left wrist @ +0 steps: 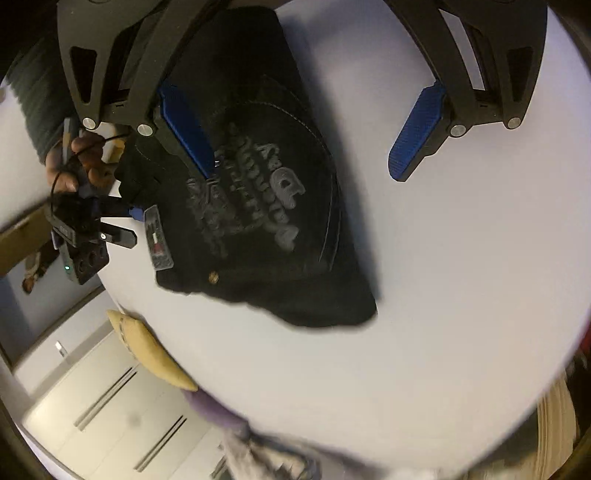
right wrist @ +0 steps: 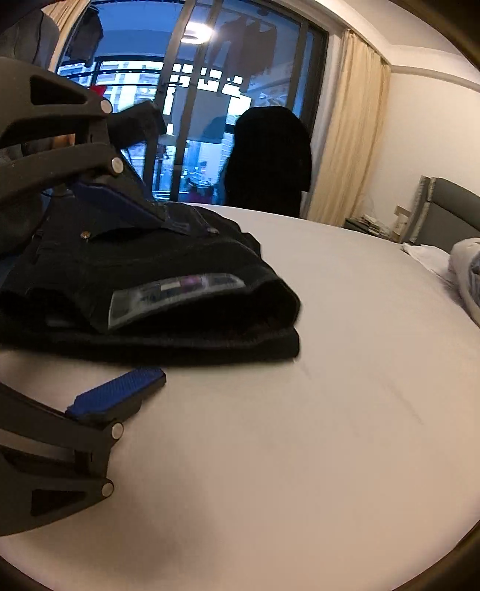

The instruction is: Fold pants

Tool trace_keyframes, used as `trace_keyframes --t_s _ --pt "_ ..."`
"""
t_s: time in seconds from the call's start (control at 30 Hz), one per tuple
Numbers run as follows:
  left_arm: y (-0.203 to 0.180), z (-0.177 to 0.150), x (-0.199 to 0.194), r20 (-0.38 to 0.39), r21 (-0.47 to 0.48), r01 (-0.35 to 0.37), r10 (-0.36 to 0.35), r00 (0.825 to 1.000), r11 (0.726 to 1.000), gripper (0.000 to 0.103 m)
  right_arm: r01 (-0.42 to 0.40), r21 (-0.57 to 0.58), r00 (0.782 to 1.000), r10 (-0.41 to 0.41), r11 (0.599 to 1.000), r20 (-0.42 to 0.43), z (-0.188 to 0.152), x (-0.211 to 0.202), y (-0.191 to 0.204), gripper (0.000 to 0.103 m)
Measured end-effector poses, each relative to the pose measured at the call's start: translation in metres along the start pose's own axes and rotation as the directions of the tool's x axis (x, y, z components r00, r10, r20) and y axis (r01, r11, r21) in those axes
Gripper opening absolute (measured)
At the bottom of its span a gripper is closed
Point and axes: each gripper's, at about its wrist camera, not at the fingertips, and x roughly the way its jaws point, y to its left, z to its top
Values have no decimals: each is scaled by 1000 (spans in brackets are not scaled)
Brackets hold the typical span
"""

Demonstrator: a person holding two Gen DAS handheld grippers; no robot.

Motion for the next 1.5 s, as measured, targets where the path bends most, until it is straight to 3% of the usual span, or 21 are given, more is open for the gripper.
trace_keyframes --t_s 0.07,0.2,0.27,0.33,0.37,0.67,0.8,0.93,1.2,1.27,1.33,1.5 --pt "10 7 21 -57 -63 88 -91 994 994 96 25 -16 999 -25 1000 -25 1 7 5 81" --pt "12 13 38 -97 -71 138 -144 985 988 90 38 -9 999 -38 999 -39 1 12 7 78" --pt "10 15 47 -123 -72 143 -151 981 987 70 68 -13 997 -68 998 -46 0 15 7 65" --pt "7 17 54 -132 -90 142 -154 979 986 60 125 -24 990 -127 992 -55 -1 20 8 42" --pt "6 18 51 -131 -97 140 -152 980 985 54 133 -23 990 -134 991 -54 -2 20 9 39" --pt "-17 20 45 -109 -66 144 -151 983 987 25 270 -162 963 -269 949 28 -8 12 54 22" --pt "-13 29 24 -69 -71 174 -178 982 982 21 272 -220 962 -263 937 67 -1 6 88 21" --pt "-1 48 -6 4 -49 160 -160 987 986 21 251 -262 968 -236 932 87 19 15 113 20" --pt "41 113 -39 108 11 42 -43 993 999 21 205 -311 978 -182 928 103 92 71 155 20" --pt "55 131 -42 123 15 15 -17 992 1000 21 188 -308 981 -166 933 99 117 90 158 20" --pt "44 139 -53 134 25 -8 4 991 1000 21 176 -300 983 -155 938 93 136 107 159 20" --pt "36 138 -74 132 13 1 -3 991 1000 22 120 -238 992 -108 964 64 186 144 140 21"
